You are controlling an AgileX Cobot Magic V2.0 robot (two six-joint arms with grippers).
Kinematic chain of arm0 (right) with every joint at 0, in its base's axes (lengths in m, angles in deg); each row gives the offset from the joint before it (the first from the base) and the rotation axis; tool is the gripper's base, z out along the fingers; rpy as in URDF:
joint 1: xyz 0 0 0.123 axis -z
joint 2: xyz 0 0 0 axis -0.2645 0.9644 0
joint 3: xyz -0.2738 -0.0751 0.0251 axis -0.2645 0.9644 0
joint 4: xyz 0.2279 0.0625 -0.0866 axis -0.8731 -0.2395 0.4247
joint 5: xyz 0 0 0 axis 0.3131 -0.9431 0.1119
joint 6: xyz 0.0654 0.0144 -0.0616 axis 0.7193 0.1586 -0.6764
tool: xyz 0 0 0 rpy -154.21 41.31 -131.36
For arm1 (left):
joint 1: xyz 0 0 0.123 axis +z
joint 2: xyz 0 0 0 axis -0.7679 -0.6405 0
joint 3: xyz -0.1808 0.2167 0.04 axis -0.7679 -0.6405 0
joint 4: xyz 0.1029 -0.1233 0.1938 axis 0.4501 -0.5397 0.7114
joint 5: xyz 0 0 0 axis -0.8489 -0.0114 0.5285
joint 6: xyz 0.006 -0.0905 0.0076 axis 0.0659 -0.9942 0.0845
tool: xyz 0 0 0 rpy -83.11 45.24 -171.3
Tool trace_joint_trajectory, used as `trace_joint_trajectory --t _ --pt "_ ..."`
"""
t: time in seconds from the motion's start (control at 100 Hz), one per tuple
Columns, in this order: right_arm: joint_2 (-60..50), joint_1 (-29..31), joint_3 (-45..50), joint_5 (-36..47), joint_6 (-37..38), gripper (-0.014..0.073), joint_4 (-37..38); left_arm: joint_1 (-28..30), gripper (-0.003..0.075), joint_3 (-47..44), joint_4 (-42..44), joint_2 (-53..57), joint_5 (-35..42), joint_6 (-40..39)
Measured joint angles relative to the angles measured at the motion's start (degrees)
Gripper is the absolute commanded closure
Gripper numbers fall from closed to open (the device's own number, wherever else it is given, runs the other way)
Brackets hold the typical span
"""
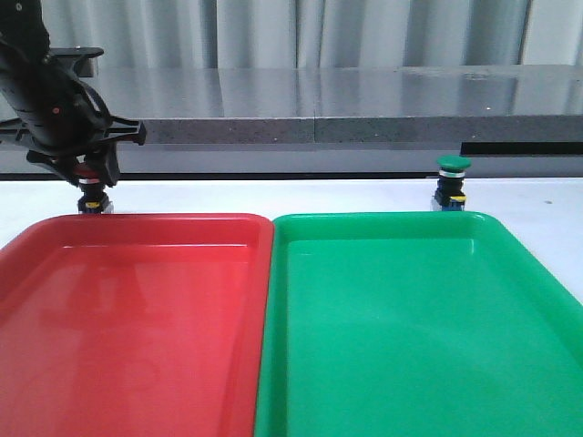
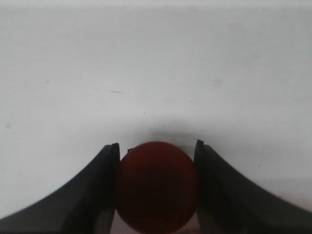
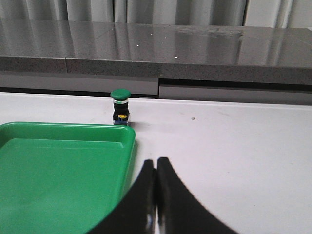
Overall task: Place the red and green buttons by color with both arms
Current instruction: 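Lift the red-capped button and lower it into the red tray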
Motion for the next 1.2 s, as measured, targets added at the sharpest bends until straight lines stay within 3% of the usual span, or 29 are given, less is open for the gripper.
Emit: trace_joint_trajectory --t 0.8,1.2 --pt "0.0 0.0 0.0 0.0 0.0 0.066 0.0 -2.2 0.0585 -2.6 -5.8 14.8 -8.5 0.0" --pt "0.0 0.0 0.0 0.0 0.0 0.066 0.0 -10.2 0.0585 -15.9 -6.5 18.1 0.2 -6.4"
